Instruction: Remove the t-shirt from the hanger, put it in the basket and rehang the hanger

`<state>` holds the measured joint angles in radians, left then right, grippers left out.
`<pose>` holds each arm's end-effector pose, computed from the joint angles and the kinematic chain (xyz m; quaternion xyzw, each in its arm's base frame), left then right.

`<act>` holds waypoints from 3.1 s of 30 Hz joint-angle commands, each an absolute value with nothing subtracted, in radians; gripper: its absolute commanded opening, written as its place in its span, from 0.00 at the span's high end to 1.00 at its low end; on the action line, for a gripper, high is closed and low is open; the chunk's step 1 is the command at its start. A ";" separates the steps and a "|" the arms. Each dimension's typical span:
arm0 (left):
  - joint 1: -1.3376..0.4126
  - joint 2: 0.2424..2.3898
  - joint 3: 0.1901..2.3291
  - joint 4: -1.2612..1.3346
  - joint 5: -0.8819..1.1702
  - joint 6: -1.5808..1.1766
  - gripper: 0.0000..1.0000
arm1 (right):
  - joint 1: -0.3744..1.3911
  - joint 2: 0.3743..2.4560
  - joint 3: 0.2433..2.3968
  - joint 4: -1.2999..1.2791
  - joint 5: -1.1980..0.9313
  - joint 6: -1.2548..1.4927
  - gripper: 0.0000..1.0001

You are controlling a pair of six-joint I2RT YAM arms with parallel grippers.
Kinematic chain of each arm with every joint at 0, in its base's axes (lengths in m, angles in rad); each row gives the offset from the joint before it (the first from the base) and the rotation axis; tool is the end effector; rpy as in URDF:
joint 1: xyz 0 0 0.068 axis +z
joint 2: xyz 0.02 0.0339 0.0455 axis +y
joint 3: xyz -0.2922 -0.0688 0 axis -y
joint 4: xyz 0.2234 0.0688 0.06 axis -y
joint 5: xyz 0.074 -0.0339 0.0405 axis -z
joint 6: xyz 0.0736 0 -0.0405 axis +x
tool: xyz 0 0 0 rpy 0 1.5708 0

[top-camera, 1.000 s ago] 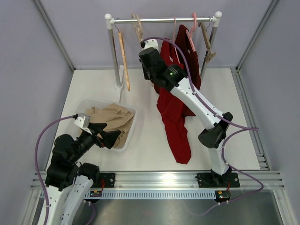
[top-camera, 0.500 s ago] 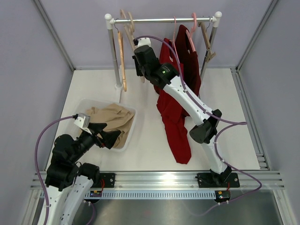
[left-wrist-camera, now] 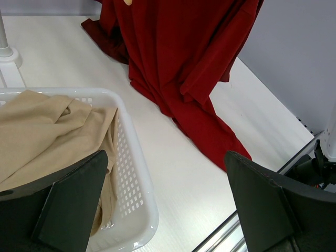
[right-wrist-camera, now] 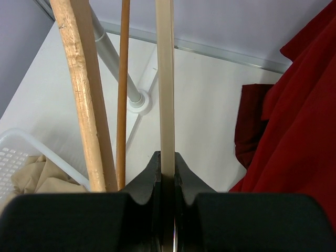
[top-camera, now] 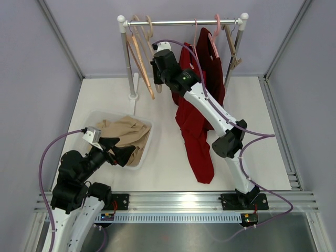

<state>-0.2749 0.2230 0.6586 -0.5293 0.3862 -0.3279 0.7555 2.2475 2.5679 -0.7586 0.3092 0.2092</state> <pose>0.0443 -0.0413 0.3135 0.1099 0.7289 -0.3316 0.5888 0.3987 0.3448 0.4075 -0.1454 0.8252 0.1308 0.5299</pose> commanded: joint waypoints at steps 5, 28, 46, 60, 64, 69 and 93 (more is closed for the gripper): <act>-0.279 0.219 0.652 -0.492 0.422 -0.321 0.01 | 0.718 2.178 2.550 -0.698 0.164 0.225 1.00; -0.275 0.222 0.652 -0.494 0.416 -0.322 0.01 | 0.653 1.833 2.170 -0.583 -0.031 0.244 0.31; -0.264 0.227 0.652 -0.492 0.410 -0.322 0.01 | 0.525 1.621 2.060 -0.661 0.235 0.085 0.54; -0.264 0.232 0.652 -0.494 0.417 -0.322 0.01 | 0.416 1.898 2.330 -0.801 0.163 0.072 0.56; -0.264 0.239 0.653 -0.492 0.422 -0.322 0.01 | 0.408 1.917 2.341 -0.785 0.123 0.078 0.66; -0.264 0.238 0.653 -0.494 0.422 -0.322 0.01 | 0.408 1.963 2.413 -0.819 0.098 0.080 0.68; -0.265 0.288 0.669 -0.491 0.451 -0.325 0.01 | 0.408 1.821 2.243 -0.490 0.060 0.141 1.00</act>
